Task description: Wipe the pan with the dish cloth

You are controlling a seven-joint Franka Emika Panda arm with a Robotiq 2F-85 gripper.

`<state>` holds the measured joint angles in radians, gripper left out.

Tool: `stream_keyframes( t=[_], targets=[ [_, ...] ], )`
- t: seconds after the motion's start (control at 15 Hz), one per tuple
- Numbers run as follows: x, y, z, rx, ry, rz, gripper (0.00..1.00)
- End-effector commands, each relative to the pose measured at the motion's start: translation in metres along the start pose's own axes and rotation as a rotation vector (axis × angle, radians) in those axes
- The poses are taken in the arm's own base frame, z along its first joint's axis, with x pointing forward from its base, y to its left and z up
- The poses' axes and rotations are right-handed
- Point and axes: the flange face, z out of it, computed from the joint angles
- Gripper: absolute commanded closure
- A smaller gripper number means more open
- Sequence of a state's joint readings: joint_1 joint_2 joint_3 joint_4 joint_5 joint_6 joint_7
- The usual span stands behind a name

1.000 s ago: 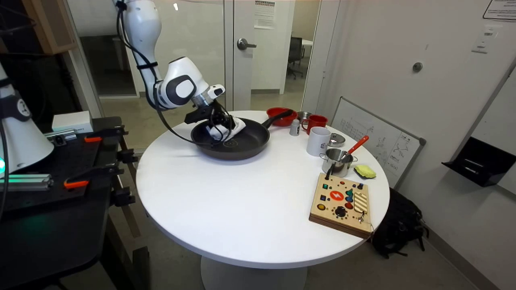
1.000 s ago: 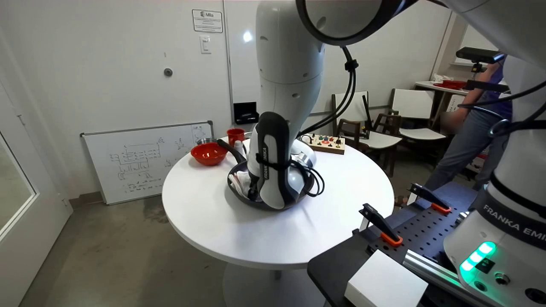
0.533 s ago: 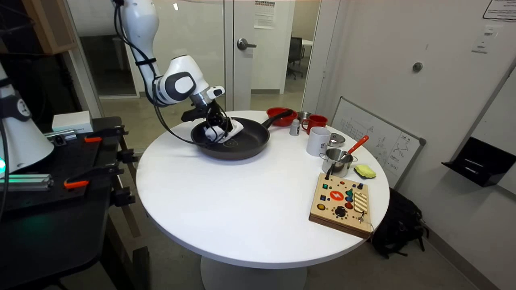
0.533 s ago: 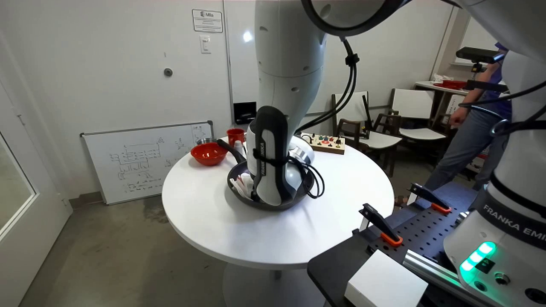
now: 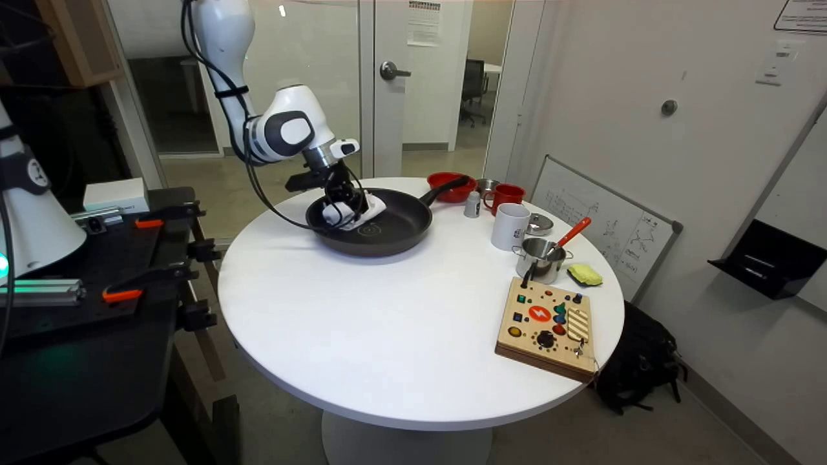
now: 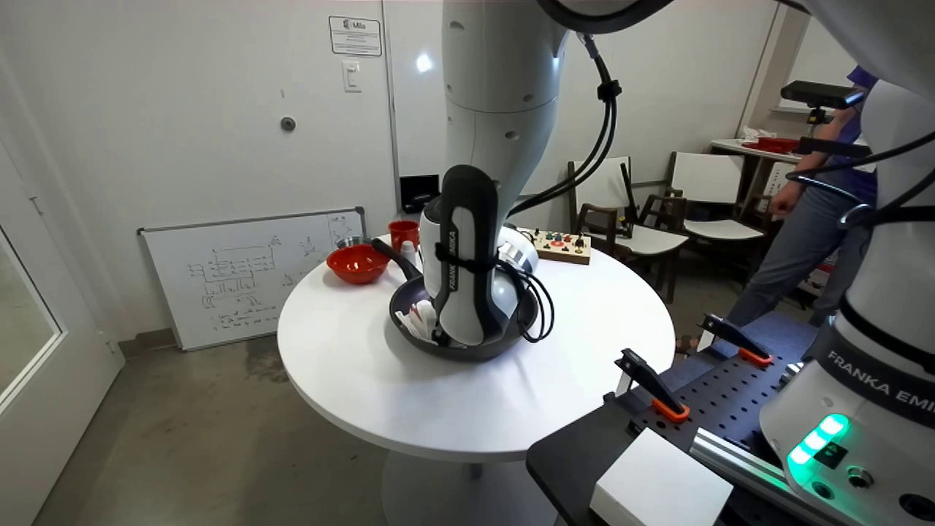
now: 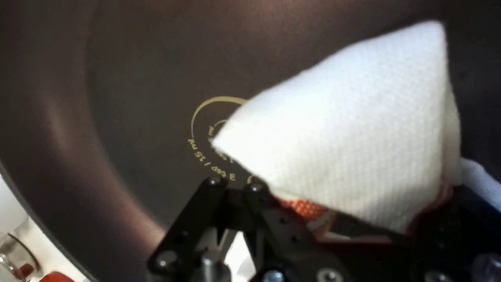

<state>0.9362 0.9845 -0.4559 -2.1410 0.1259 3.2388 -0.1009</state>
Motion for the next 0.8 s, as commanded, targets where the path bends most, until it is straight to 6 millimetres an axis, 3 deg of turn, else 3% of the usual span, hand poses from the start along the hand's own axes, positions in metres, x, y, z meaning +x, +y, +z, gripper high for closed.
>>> stream_keyframes(
  t=[0.0,0.27,0.33,0.73],
  targets=[
    [-0.013,-0.013,0.003,0.055,-0.063,0.021,1.00],
    [-0.012,-0.012,0.002,0.082,-0.067,0.052,1.00],
    [-0.001,0.002,-0.002,0.043,-0.023,0.038,1.00],
    [-0.002,0.002,-0.002,0.057,-0.024,0.049,1.00]
  ],
)
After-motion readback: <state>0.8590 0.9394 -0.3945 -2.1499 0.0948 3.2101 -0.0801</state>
